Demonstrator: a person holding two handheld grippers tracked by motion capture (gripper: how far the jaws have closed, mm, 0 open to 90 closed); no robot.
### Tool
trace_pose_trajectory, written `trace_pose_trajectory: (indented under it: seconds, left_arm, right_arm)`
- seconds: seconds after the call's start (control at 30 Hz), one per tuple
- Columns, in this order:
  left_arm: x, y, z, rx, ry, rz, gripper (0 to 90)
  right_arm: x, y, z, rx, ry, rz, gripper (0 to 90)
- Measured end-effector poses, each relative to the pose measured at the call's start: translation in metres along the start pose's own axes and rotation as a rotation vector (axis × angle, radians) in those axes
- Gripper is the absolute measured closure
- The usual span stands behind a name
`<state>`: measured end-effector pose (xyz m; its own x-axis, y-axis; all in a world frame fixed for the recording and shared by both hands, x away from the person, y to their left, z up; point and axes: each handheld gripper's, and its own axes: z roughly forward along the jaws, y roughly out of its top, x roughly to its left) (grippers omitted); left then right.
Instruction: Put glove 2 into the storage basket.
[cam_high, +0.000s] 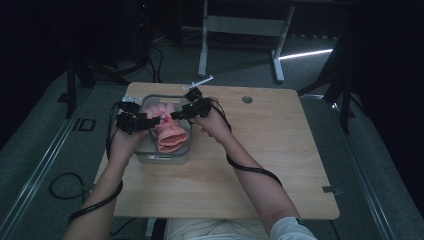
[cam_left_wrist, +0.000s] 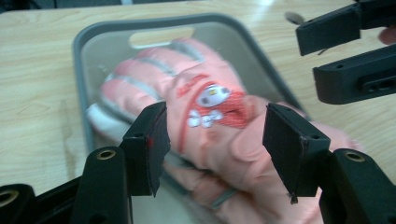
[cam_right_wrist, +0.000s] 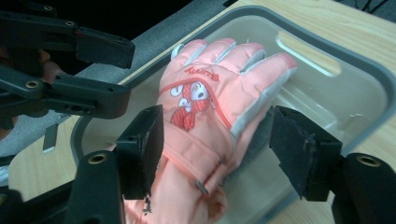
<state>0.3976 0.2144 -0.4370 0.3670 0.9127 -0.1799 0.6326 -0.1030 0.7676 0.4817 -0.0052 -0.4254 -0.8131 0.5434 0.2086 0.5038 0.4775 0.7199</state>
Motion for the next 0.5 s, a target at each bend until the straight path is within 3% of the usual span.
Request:
trace_pose_trajectory:
  seconds: [0.27,0.4,0.5]
  left_arm:
    - [-0.031,-0.001,-0.009,-0.033,-0.049,0.046,38.0]
    - [-0.052,-0.004,-0.012,-0.054,-0.088,0.087,37.6]
    - [-0.060,-0.006,-0.012,-0.054,-0.108,0.101,36.1]
  right_arm:
    - [-0.004,-0.018,-0.017,0.017,0.025,0.001,27.6]
    - [-0.008,-0.033,-0.028,0.004,0.040,-0.004,24.3]
    - [-0.011,-0.042,-0.035,-0.010,0.052,-0.007,21.7]
